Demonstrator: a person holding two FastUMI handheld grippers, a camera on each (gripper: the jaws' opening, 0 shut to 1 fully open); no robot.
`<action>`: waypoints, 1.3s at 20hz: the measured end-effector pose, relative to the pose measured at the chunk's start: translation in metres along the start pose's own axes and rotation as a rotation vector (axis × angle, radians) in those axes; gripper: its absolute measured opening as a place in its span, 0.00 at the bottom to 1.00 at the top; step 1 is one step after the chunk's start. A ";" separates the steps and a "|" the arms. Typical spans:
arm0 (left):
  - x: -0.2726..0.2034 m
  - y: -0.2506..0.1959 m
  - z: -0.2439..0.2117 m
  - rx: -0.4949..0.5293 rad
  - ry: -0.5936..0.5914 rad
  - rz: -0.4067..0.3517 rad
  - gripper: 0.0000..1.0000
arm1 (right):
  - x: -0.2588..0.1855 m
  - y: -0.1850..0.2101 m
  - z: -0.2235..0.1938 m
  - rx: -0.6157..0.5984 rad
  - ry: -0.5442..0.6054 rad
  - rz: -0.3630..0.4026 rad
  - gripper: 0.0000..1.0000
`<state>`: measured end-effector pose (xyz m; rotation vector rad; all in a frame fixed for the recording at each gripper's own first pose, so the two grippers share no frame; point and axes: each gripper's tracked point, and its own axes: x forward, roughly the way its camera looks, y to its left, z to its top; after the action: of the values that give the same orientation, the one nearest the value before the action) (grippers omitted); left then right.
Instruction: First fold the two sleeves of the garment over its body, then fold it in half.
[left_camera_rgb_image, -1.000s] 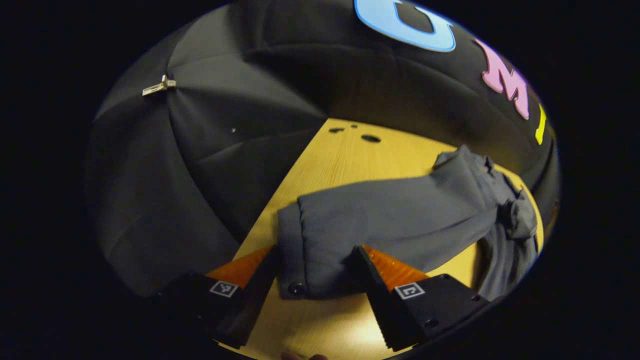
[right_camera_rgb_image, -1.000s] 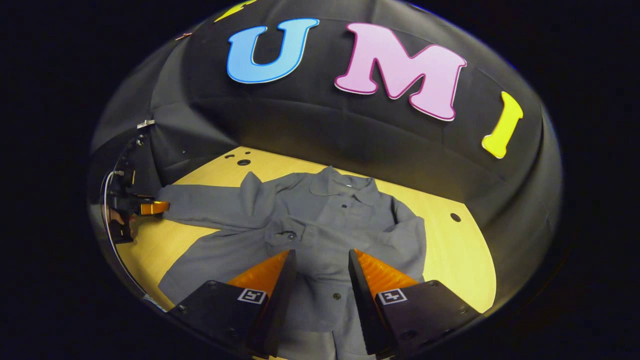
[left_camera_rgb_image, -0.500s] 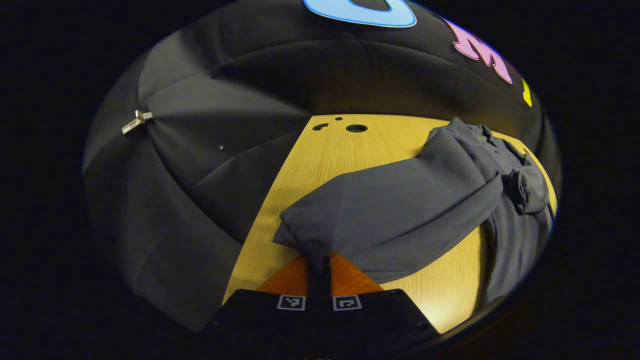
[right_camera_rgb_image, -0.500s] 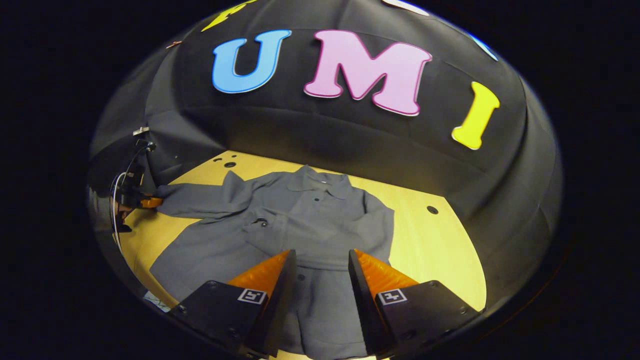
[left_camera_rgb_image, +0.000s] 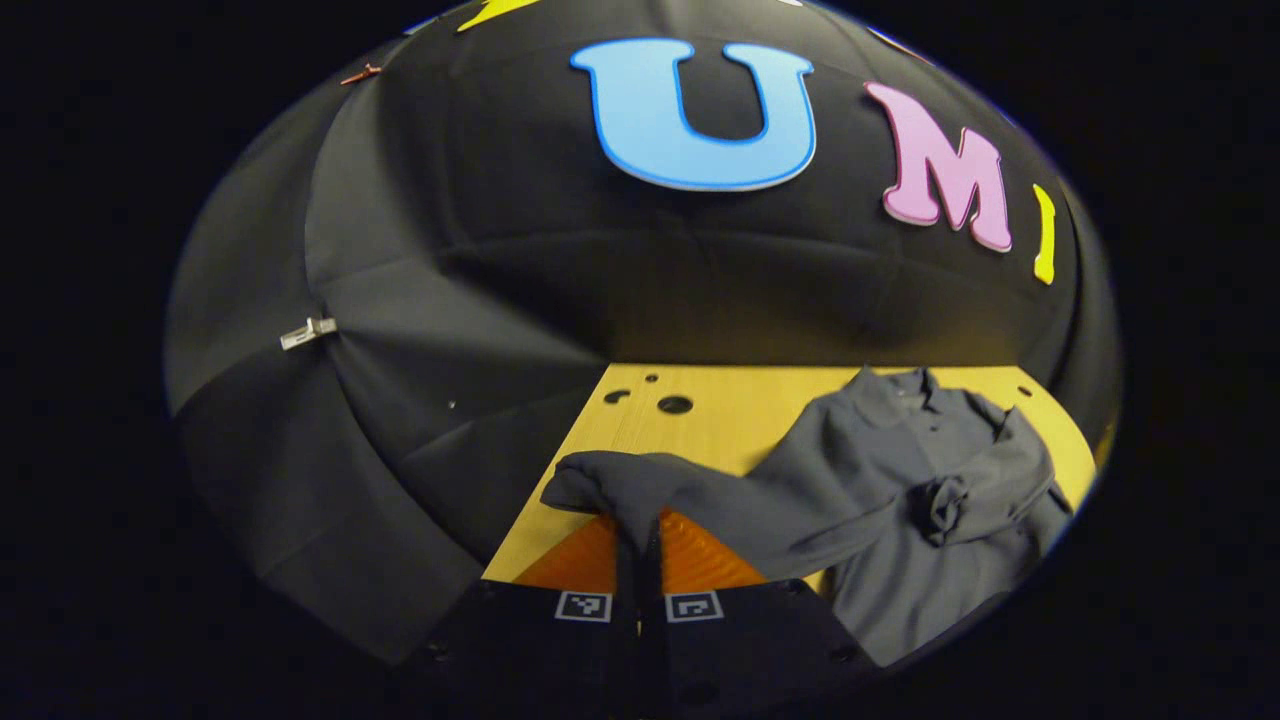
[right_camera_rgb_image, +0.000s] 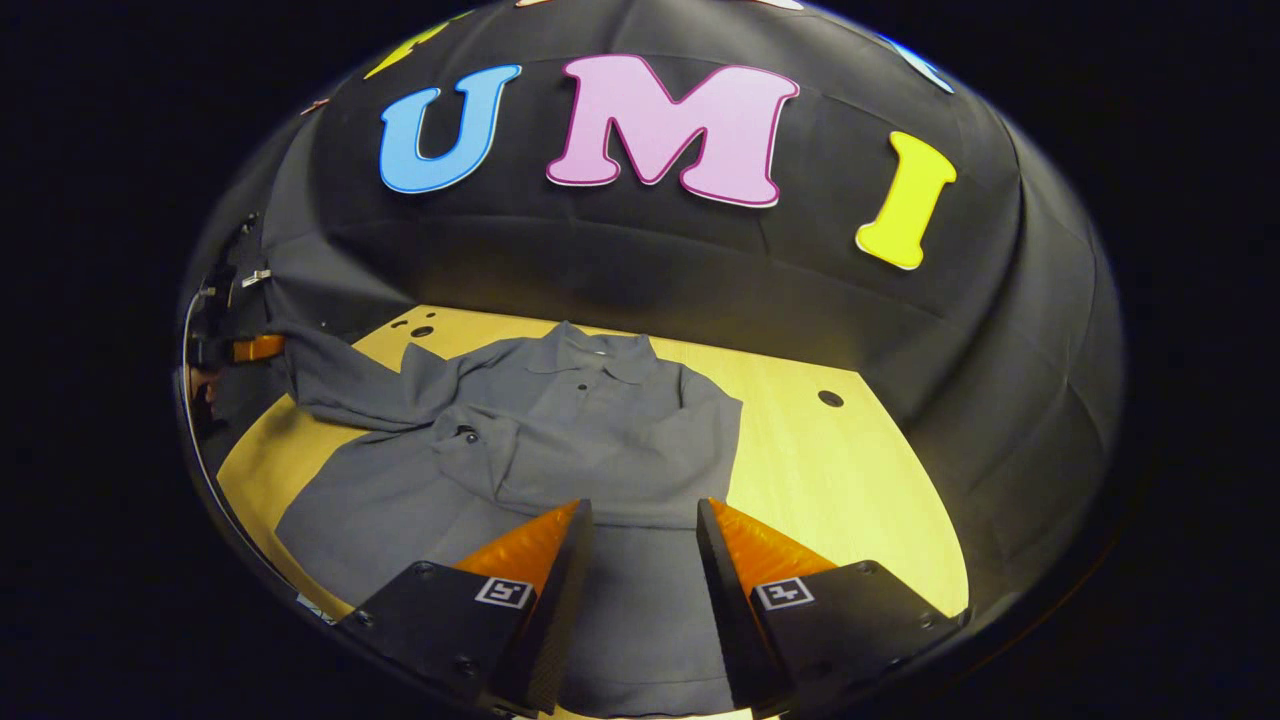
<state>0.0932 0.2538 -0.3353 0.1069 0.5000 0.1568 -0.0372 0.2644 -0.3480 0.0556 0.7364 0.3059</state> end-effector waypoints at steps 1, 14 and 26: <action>-0.005 -0.013 0.012 0.006 -0.022 -0.015 0.05 | 0.001 -0.004 -0.003 0.002 0.004 -0.001 0.65; -0.049 -0.241 0.062 0.057 -0.126 -0.349 0.05 | -0.001 -0.064 -0.028 0.058 0.023 -0.028 0.65; -0.041 -0.383 -0.014 0.110 0.005 -0.486 0.05 | -0.006 -0.119 -0.061 0.079 0.052 -0.031 0.88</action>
<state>0.0980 -0.1284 -0.3822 0.0893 0.5267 -0.3458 -0.0518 0.1453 -0.4080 0.1113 0.7998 0.2498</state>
